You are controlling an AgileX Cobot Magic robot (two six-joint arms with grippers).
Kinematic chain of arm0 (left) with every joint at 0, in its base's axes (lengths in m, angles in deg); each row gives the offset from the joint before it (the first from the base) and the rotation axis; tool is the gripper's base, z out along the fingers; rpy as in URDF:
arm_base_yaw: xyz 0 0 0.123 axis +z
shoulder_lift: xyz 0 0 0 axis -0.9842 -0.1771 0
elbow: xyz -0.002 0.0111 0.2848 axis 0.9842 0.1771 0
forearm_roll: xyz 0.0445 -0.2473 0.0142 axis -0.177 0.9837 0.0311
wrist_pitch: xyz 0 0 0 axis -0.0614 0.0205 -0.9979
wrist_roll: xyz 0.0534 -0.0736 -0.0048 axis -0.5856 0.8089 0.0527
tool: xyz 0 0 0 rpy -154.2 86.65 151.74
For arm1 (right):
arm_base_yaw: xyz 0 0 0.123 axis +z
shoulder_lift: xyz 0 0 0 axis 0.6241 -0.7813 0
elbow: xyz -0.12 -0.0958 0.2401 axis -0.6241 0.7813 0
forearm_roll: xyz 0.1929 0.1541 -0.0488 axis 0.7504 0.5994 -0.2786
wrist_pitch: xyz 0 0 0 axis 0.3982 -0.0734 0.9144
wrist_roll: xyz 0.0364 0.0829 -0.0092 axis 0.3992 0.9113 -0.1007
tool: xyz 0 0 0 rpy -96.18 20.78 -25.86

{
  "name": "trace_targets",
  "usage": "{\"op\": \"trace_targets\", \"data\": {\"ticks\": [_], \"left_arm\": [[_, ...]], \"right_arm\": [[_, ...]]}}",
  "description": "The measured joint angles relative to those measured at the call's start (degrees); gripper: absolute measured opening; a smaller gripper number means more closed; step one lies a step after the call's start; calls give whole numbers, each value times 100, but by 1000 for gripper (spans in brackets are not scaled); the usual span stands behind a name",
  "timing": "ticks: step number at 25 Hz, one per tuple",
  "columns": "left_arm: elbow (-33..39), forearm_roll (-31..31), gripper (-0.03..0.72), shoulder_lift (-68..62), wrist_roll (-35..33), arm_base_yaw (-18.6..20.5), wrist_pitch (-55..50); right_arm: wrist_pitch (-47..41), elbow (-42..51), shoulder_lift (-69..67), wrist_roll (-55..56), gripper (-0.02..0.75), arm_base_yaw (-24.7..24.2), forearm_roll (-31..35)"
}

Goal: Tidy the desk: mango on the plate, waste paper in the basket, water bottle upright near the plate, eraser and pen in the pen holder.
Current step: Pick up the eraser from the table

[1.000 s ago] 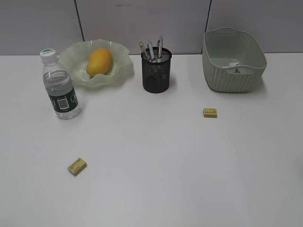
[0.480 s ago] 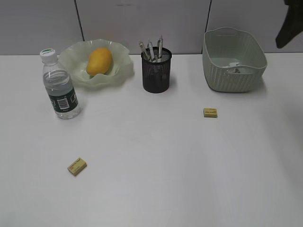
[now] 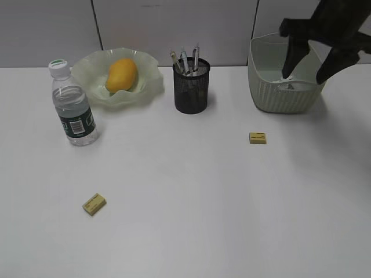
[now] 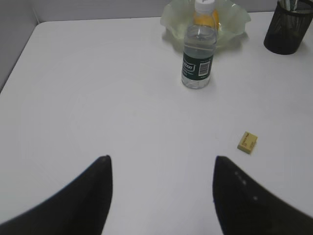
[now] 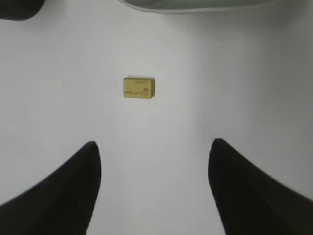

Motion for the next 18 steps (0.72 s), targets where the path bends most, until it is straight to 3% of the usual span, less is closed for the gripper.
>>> {"op": "trace_targets", "data": {"ticks": [6, 18], "left_arm": [[0, 0, 490, 0, 0, 0, 0], [0, 0, 490, 0, 0, 0, 0]], "right_arm": [[-19, -534, -884, 118, 544, 457, -225], [-19, -944, -1710, 476, 544, 782, -725]]}}
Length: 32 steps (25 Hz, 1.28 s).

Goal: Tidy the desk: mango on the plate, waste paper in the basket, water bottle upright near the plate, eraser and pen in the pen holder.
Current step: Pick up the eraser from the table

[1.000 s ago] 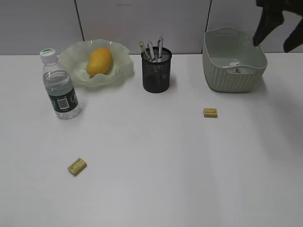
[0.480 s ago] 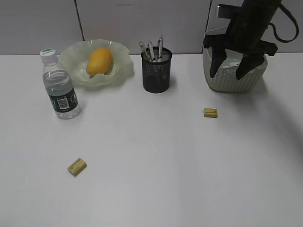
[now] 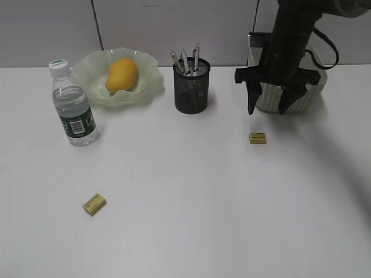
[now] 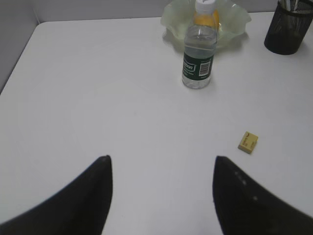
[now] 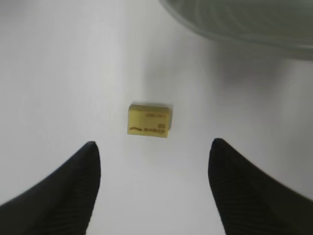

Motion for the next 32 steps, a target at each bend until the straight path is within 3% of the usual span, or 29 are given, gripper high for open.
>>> {"op": "trace_targets", "data": {"ticks": [12, 19, 32], "left_arm": [[0, 0, 489, 0, 0, 0, 2], [0, 0, 489, 0, 0, 0, 2], [0, 0, 489, 0, 0, 0, 2]], "right_arm": [[0, -18, -323, 205, 544, 93, -172], [0, -25, -425, 236, 544, 93, 180], [34, -31, -715, 241, 544, 99, 214]]}}
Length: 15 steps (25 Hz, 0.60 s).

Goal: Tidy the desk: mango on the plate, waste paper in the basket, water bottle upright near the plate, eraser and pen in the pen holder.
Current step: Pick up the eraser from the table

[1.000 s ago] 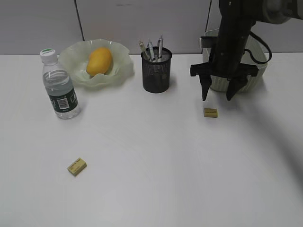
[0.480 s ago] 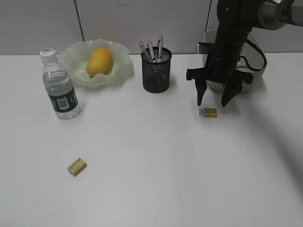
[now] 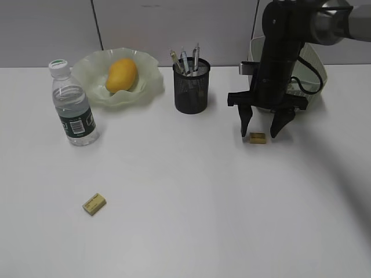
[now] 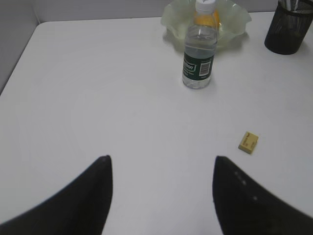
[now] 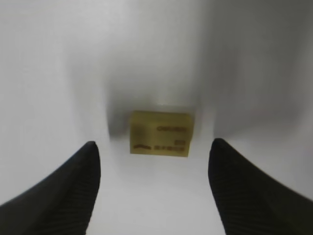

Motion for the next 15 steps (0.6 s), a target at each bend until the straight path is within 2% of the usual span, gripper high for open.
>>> {"op": "trace_targets", "data": {"ticks": [9, 15], "left_arm": [[0, 0, 489, 0, 0, 0, 0], [0, 0, 489, 0, 0, 0, 0]], "right_arm": [[0, 0, 0, 6, 543, 0, 0], [13, 0, -6, 6, 510, 0, 0]]}}
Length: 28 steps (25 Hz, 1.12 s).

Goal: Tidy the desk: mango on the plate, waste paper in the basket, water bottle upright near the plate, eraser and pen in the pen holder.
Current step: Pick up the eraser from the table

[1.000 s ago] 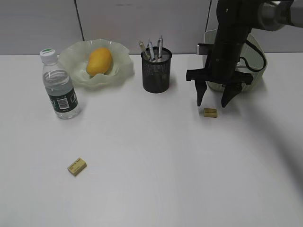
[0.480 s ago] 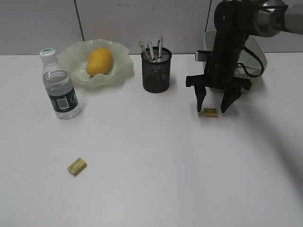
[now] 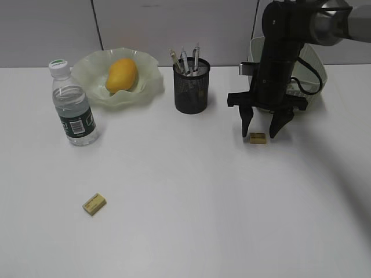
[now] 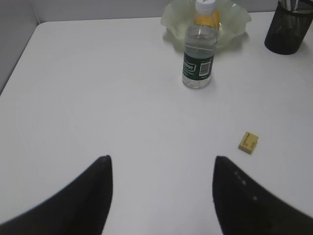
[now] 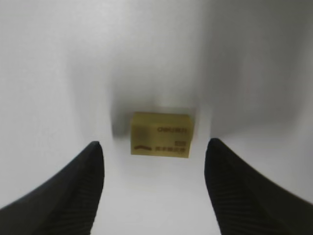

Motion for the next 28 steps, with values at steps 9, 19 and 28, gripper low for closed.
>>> {"op": "trace_targets", "data": {"ticks": [9, 19, 28], "left_arm": [[0, 0, 489, 0, 0, 0, 0], [0, 0, 489, 0, 0, 0, 0], [0, 0, 489, 0, 0, 0, 0]], "right_arm": [[5, 0, -82, 5, 509, 0, 0], [0, -14, -125, 5, 509, 0, 0], [-18, -126, -144, 5, 468, 0, 0]]}}
